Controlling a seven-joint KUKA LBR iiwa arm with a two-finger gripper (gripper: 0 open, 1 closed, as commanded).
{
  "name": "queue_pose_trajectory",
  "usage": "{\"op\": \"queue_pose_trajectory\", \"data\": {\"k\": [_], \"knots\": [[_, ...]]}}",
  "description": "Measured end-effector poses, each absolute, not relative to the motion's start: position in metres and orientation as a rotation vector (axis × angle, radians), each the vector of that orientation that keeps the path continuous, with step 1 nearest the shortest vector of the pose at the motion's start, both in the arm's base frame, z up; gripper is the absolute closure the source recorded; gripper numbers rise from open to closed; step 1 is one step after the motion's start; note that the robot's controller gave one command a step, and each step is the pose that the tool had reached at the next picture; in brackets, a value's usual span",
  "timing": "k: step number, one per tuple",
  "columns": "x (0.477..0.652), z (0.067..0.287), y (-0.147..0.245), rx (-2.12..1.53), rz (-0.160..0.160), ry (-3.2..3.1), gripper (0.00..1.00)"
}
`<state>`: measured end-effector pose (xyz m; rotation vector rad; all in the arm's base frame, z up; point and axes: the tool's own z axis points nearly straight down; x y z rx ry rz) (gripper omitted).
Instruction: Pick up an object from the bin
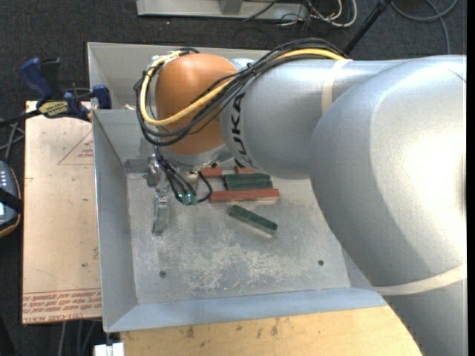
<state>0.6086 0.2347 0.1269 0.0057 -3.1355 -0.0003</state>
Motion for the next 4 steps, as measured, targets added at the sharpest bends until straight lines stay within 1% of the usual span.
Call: {"op": "queue_pose_trajectory", "data": {"k": [1,2,3,4], "knots": [[0.611,0.131,0.234,0.001,-0.003,-3.142,0.0],[0.635,0.099,0.207,0.172,-0.008,-3.146,0.0],[0.641,0.104,0.17,-0.095,-0.002,-3.14,0.0],[0.641,0.109,0.138,0.096,0.0,-3.141,0.0]]}}
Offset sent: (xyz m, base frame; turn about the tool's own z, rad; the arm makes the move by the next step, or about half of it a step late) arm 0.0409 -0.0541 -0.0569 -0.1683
